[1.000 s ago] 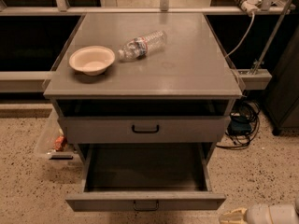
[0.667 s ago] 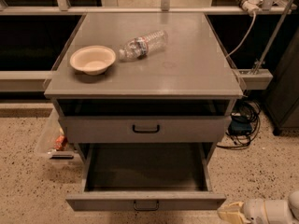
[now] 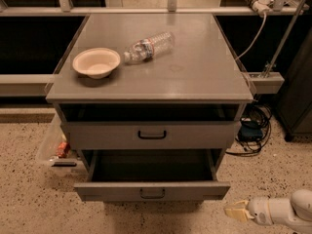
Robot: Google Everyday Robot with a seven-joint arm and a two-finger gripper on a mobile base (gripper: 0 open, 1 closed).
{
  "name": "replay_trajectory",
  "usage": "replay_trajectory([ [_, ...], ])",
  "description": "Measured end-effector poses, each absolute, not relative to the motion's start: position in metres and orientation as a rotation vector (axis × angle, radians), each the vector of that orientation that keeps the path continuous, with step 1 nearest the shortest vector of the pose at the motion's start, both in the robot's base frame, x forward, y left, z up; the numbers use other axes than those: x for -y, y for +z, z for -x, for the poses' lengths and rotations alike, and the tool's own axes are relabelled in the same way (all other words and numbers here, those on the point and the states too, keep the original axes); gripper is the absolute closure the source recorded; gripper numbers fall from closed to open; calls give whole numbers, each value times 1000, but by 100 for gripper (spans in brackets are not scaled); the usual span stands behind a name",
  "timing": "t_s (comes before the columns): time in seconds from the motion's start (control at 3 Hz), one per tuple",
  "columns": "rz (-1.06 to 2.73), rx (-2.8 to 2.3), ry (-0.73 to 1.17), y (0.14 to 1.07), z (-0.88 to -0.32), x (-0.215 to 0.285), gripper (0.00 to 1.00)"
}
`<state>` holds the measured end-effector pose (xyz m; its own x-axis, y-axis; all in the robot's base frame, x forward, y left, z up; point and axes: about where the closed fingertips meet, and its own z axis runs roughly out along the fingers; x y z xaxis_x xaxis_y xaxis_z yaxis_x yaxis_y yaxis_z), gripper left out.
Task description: Close middle drawer
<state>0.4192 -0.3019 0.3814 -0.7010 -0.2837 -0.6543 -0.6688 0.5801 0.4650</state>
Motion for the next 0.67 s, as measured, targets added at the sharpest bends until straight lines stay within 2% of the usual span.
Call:
replay_trajectory([
  [0.67,759,-2260,1001,365,-462,278,100],
])
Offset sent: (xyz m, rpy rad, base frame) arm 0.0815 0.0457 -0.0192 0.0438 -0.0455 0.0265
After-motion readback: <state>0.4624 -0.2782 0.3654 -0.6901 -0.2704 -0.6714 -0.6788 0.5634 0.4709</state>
